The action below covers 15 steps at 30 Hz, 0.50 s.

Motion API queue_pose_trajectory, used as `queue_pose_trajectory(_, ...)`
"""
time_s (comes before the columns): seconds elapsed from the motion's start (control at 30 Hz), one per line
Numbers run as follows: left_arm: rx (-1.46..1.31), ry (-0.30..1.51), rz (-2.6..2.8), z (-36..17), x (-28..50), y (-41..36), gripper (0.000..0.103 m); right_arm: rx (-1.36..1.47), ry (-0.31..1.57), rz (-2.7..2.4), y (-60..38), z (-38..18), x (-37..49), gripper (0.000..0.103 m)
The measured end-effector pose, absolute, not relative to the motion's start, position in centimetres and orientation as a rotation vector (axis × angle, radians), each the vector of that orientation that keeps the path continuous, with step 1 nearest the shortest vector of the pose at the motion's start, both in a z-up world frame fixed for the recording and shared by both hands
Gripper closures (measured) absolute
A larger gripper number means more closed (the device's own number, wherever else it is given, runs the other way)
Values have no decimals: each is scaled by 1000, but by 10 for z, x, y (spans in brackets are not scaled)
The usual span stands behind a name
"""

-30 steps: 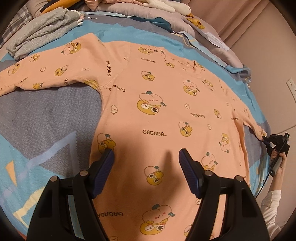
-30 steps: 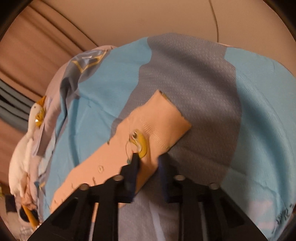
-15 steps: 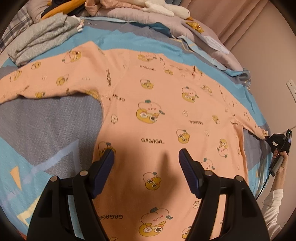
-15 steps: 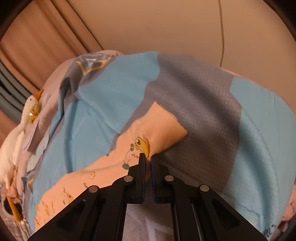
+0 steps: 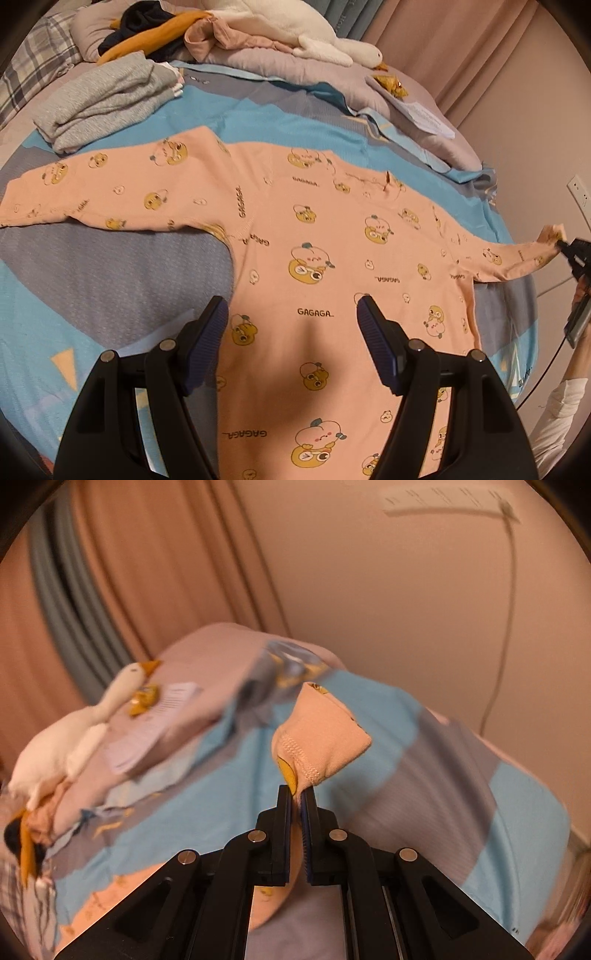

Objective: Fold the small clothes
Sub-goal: 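Lift the sleeve with the right gripper and fold it across the onesie body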

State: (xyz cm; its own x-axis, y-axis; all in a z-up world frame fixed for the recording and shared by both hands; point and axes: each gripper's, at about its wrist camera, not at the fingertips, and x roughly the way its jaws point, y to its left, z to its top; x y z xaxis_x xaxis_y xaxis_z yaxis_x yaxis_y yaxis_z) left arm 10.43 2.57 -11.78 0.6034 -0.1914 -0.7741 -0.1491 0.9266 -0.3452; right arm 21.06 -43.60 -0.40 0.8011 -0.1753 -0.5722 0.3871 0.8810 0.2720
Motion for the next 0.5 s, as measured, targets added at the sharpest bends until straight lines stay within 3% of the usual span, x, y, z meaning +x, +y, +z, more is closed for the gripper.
queue_pose_trajectory(0.5,-419,822,26,-91,84,54,31,144,519,-14,-307,46,213,97)
